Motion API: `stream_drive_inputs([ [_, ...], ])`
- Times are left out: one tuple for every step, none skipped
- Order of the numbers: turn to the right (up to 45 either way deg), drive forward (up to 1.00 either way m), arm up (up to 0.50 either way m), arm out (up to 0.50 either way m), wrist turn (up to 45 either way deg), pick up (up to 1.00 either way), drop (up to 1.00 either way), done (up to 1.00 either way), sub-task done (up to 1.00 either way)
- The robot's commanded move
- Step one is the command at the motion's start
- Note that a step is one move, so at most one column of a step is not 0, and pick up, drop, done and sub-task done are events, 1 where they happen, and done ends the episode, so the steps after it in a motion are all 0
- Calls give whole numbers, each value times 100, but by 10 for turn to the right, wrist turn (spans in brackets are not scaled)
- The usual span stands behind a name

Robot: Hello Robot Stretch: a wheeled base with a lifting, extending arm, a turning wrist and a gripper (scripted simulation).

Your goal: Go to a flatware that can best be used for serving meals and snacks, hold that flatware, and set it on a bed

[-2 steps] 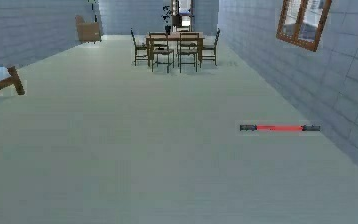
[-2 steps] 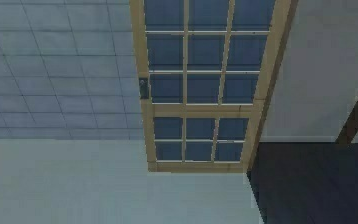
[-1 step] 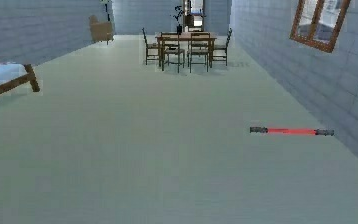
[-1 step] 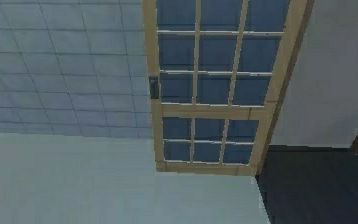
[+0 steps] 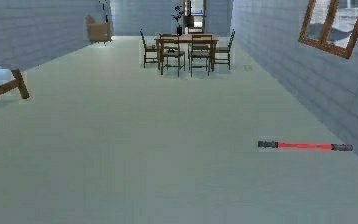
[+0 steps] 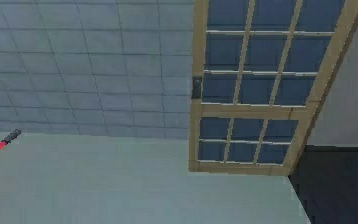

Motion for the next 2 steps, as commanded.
stream_drive_inputs([
  [450, 0, 0, 0, 0, 0, 0, 0, 0],
  [90, 0, 0, 0, 0, 0, 0, 0, 0],
])
